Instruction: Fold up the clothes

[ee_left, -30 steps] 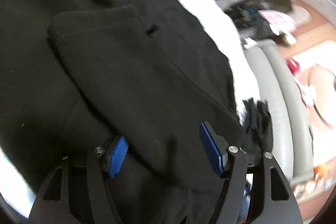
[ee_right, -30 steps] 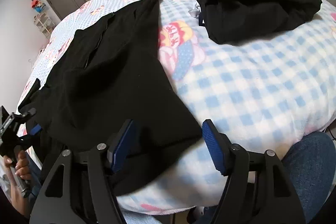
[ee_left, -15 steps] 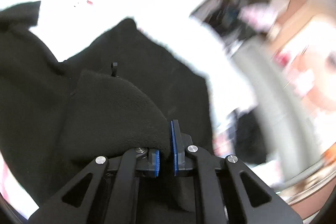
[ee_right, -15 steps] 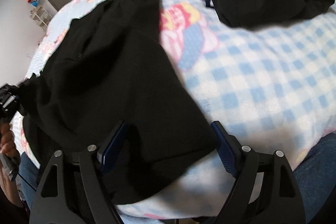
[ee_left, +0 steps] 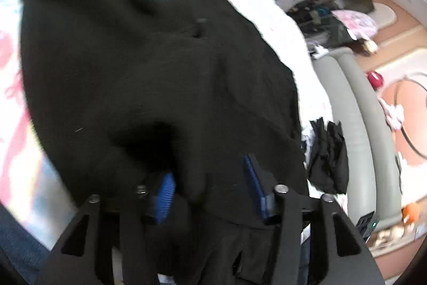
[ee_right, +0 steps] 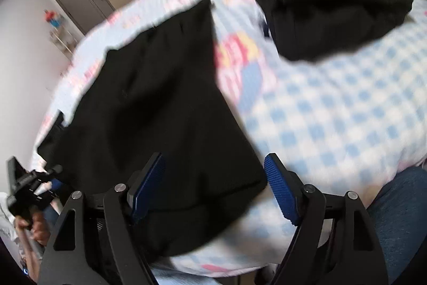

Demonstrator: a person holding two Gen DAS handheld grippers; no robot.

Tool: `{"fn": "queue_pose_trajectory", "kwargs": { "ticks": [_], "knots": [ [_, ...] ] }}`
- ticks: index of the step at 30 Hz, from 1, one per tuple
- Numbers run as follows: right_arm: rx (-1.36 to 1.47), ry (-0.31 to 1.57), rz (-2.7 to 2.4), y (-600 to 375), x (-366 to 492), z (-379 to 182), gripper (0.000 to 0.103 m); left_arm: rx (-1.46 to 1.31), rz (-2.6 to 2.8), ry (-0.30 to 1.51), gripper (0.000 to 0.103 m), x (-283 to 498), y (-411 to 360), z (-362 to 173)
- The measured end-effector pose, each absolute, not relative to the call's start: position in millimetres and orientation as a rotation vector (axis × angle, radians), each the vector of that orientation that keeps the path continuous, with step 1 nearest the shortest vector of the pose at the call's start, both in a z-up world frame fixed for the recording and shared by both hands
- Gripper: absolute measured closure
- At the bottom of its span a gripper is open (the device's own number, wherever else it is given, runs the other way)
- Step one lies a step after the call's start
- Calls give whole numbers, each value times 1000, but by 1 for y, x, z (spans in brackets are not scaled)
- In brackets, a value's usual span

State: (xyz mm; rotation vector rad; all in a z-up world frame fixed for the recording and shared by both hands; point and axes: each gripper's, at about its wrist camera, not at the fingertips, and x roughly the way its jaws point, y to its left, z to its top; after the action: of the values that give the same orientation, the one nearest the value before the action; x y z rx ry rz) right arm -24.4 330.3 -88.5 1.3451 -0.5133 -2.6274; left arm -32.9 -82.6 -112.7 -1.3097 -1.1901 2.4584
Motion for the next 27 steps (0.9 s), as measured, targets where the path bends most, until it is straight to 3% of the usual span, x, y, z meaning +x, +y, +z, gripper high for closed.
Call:
{"fn": "queue_pose_trajectory", "kwargs": {
  "ticks": [2,5,7,8,11,15,18,23,24,26,27],
  "knots": [
    [1289,-515,-2602,325,-23,-85,24,-1327,2467,-1160,43,-31,-79,-114],
    [1434,-470,-2507,313,-36,-118,24,-1455,2469,-1187,47,-20,-74,-133],
    [1587,-449,-2496,316,-41,-142,38,-1447,2506,-1155,52,-12,-70,-132],
    [1571,-464,-2500,320,-39,-140,38,-1437,2532,-1131,52,-8,-69,-129],
    [1520,-538,-2515,340,-30,-121,37,-1397,2552,-1128,52,-2,-73,-122],
    [1495,-507,-2522,368,-19,-102,27,-1323,2512,-1162,48,-6,-78,-118],
    [1559,-403,-2479,376,-16,-109,27,-1338,2465,-1205,34,-18,-81,-128],
    [1531,-468,-2296,361,-13,-128,27,-1316,2411,-1267,35,-44,-86,-136],
    [1532,-452,-2293,356,-16,-132,28,-1294,2430,-1251,36,-48,-83,-134],
    [1584,-435,-2364,352,-21,-143,30,-1284,2493,-1221,49,-54,-76,-132],
    [1616,-444,-2398,353,-24,-149,36,-1297,2508,-1204,71,-56,-74,-132]
  ]
}}
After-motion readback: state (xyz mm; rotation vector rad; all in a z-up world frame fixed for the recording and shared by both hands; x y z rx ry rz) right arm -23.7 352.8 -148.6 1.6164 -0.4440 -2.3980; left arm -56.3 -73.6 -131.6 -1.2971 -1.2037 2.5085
